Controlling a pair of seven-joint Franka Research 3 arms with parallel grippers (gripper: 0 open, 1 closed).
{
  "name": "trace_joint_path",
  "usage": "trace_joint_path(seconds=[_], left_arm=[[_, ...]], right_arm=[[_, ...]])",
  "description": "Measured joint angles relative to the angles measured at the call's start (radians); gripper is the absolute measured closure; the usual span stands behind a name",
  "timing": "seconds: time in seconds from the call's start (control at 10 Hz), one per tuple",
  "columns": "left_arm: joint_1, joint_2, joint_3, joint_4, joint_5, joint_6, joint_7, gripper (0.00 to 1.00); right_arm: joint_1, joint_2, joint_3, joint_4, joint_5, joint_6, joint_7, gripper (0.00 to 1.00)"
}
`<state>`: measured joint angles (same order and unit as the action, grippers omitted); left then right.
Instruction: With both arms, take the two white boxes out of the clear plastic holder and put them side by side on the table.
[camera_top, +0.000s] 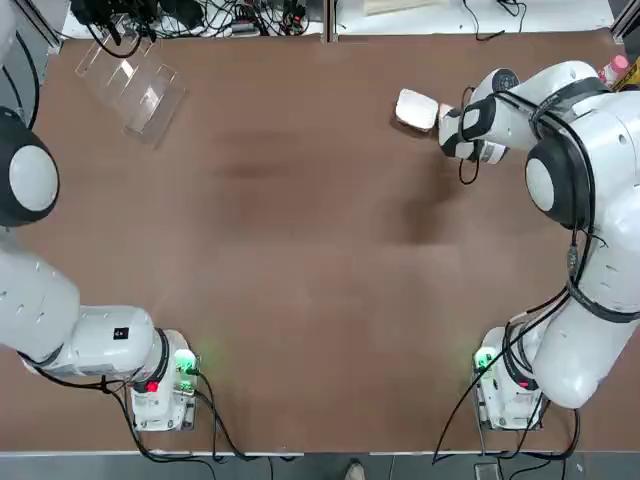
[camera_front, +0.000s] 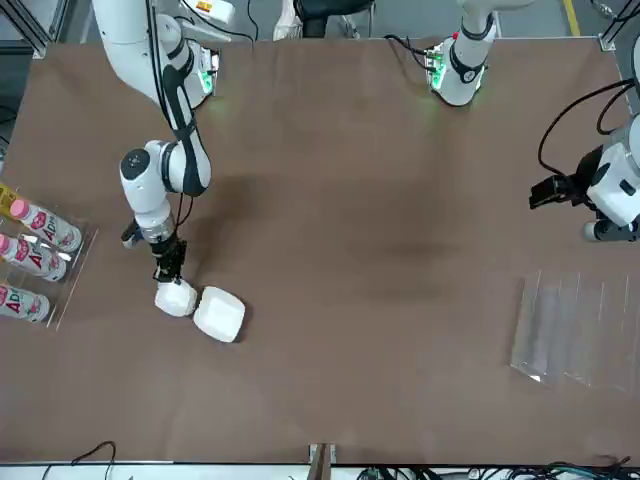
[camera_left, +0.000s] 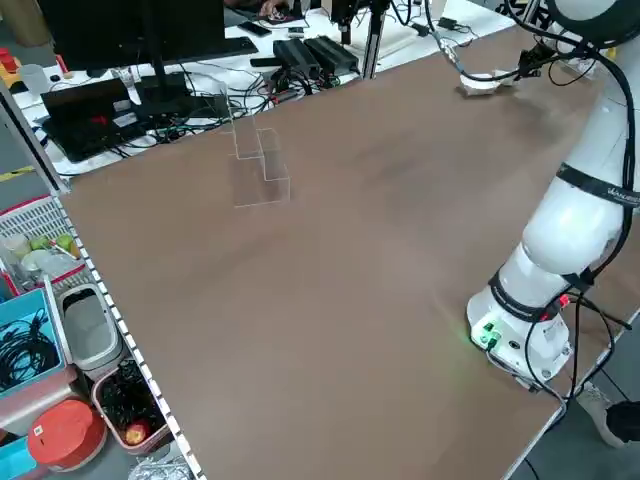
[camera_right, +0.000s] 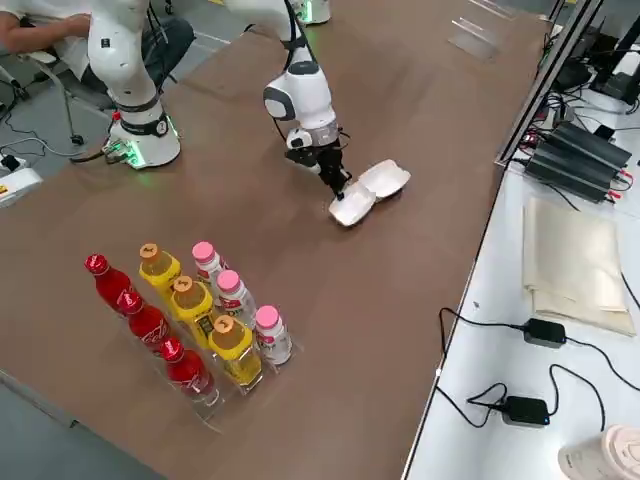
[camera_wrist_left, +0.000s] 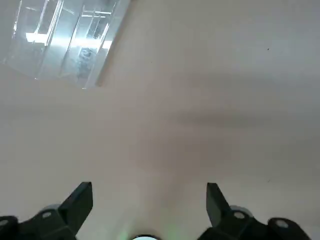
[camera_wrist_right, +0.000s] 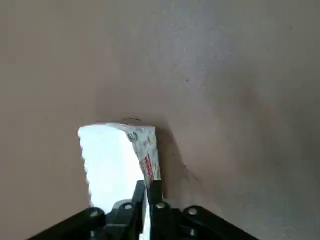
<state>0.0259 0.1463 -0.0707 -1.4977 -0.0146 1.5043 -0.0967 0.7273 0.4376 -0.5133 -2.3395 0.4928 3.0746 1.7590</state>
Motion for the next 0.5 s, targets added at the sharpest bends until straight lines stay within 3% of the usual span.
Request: trace_joint_path(seconds=[0.5], left_arm=[[0.001, 0.0, 0.0, 0.0, 0.0, 0.0, 0.0, 0.0]], right_arm=[[0.001, 0.0, 0.0, 0.001, 0.0, 0.003, 0.001, 0.67]])
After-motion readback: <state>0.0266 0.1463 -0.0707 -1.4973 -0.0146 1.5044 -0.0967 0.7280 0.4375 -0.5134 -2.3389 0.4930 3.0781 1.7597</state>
